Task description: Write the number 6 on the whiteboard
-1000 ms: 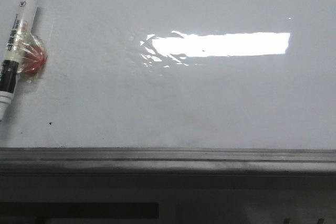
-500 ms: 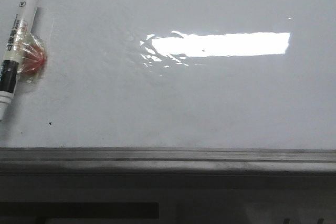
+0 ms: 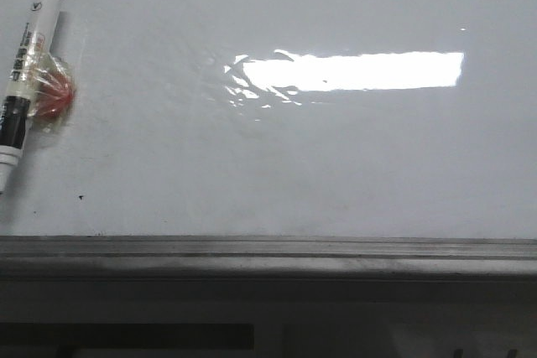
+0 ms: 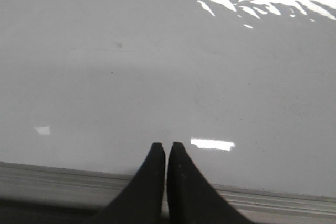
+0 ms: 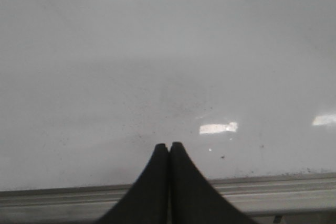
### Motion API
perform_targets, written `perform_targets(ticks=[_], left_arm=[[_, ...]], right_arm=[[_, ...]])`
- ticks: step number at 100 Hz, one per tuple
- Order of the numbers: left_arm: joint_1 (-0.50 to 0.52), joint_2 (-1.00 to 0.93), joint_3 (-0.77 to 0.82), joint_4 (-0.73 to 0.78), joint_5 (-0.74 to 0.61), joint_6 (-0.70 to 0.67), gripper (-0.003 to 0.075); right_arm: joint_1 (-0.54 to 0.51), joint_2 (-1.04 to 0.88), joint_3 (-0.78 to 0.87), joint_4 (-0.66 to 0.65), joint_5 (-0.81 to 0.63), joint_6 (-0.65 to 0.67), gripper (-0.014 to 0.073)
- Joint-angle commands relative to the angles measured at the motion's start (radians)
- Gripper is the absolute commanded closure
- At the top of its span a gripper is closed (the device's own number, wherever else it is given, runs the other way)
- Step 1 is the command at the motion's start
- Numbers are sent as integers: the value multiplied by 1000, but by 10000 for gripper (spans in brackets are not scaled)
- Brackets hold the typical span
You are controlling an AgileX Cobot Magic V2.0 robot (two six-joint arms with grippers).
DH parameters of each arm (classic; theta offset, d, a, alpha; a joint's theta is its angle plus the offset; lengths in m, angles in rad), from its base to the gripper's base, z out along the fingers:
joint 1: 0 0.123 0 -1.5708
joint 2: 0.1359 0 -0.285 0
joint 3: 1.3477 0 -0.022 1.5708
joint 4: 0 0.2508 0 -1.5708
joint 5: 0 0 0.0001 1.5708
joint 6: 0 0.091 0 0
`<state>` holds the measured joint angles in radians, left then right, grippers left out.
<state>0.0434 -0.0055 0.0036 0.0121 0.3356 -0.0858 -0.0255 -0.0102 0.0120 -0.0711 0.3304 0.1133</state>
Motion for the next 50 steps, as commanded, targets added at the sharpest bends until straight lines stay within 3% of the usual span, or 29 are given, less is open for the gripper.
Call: perform_targets(ticks=[1, 21, 36, 50], left_arm=[[2, -31, 45, -2, -47, -8, 739], [2, -31, 45, 39, -69, -8, 739], [2, -31, 45, 35, -131, -8, 739], [2, -31, 45, 35, -204, -8, 739]], right_arm=[[-5, -19, 29, -1, -35, -6, 657], [-5, -19, 29, -5, -81, -6, 657], [-5, -19, 29, -5, -244, -4, 657], [-5, -19, 29, -5, -312, -4, 657]])
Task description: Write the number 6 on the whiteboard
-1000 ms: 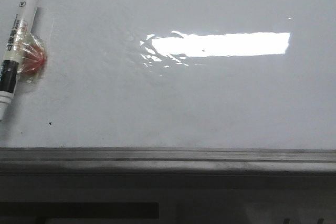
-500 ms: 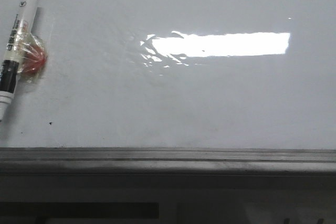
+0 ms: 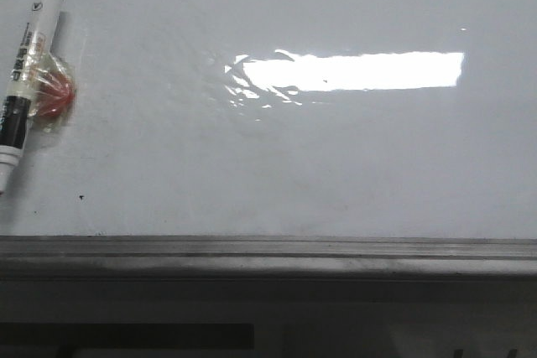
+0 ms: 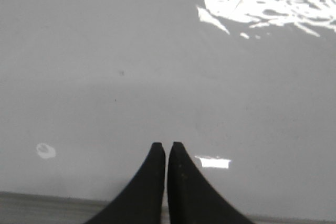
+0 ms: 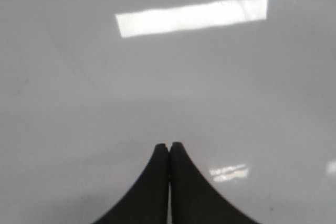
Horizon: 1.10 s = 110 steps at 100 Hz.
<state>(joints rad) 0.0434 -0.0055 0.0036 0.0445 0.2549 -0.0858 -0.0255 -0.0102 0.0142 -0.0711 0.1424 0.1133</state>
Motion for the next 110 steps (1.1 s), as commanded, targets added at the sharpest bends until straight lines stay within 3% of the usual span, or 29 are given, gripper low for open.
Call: perform_targets(ticks=[1, 34, 76, 95, 104, 110], left_arm=[[2, -31, 45, 2, -126, -8, 739], [2, -29, 22, -25, -211, -8, 739], [2, 205, -176, -58, -116, 2, 739], [2, 279, -218, -62, -92, 2, 737], [2, 285, -218, -57, -78, 2, 663], [2, 285, -218, -59, -89, 2, 533]], right_arm=[[-5, -19, 27, -5, -124, -4, 657], [-5, -15, 23, 58, -83, -4, 657], [-5, 238, -162, 135, 124, -4, 657], [-5, 338, -209, 138, 91, -4, 657], [-5, 347, -209, 138, 99, -4, 657], [-5, 347, -209, 138, 108, -4, 657]])
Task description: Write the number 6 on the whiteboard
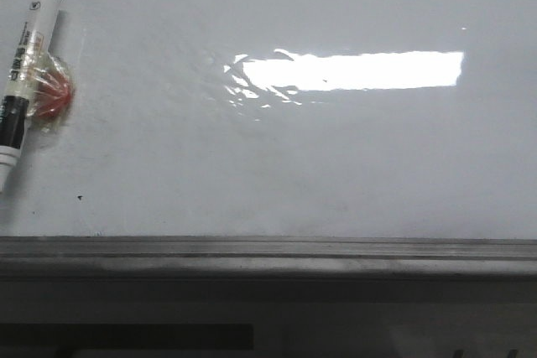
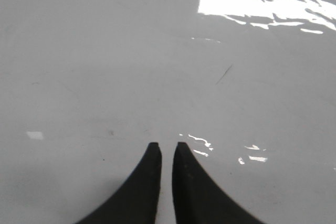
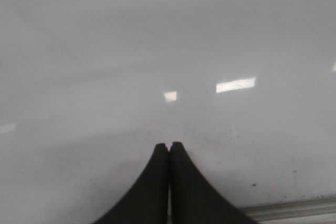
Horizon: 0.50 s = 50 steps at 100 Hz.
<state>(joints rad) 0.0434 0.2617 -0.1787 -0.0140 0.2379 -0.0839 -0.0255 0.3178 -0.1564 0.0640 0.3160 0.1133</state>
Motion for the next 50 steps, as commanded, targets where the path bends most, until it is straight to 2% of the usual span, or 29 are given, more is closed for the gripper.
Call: perform_targets(ticks=[1, 9, 14, 23, 35, 50], left_arm=[[2, 18, -35, 0, -75, 0, 516], [2, 18, -35, 0, -129, 0, 337], [2, 18, -35, -24, -174, -2, 283], [2, 18, -35, -57, -246, -2, 272], [-12, 18, -38, 5, -272, 0, 272], [-125, 18, -43, 79, -290, 0, 272]], right_arm=[[-5, 19, -39, 2, -65, -4, 657], [-5, 19, -37, 2, -72, -4, 657], [-5, 19, -37, 2, -80, -4, 657], [-5, 19, -37, 2, -87, -4, 657], [-5, 19, -37, 2, -87, -4, 657], [-5, 19, -37, 2, -87, -4, 657]])
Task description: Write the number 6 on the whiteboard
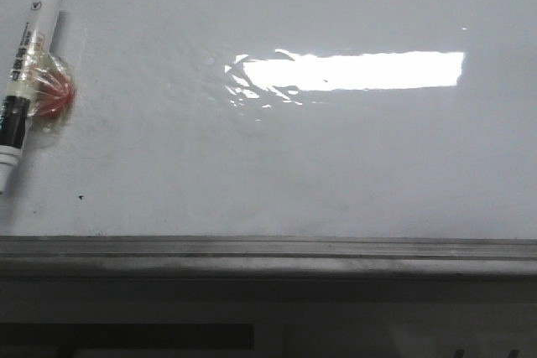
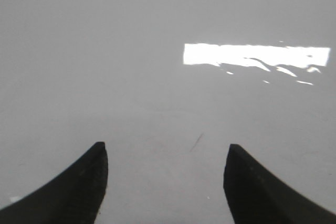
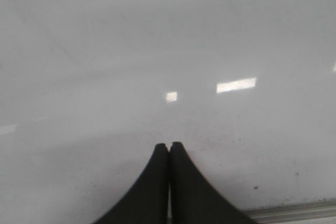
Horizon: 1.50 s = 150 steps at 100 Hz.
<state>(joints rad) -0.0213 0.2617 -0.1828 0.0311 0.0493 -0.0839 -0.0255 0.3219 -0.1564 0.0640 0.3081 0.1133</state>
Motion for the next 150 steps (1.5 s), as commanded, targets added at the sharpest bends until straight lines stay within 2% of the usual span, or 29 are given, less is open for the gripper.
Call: perform_targets(ticks=[1, 38, 58, 85, 108, 115, 122, 136, 150], left_arm=[[-67, 18, -39, 34, -105, 0, 272], [-489, 163, -39, -10, -104, 0, 272], [-654, 323, -39, -21, -149, 0, 272], [-685, 541, -39, -168, -362, 0, 279], [-685, 672, -39, -248, -424, 0, 293], [-685, 705, -39, -253, -434, 0, 342], [-685, 731, -39, -277, -434, 0, 442], [-685, 763, -39, -302, -431, 0, 736], [-685, 756, -39, -290, -445, 0, 739]], right_arm=[[-5, 15, -37, 2, -80, -4, 657], [-5, 15, -37, 2, -81, -4, 657], [-5, 15, -37, 2, -81, -4, 657], [-5, 15, -37, 2, -81, -4, 657], [-5, 15, -37, 2, -81, -4, 657], [-5, 15, -37, 2, -81, -4, 657], [-5, 15, -37, 2, -81, -4, 657], [-1, 15, -37, 2, -81, -4, 657], [31, 19, -41, 2, -76, -4, 657]])
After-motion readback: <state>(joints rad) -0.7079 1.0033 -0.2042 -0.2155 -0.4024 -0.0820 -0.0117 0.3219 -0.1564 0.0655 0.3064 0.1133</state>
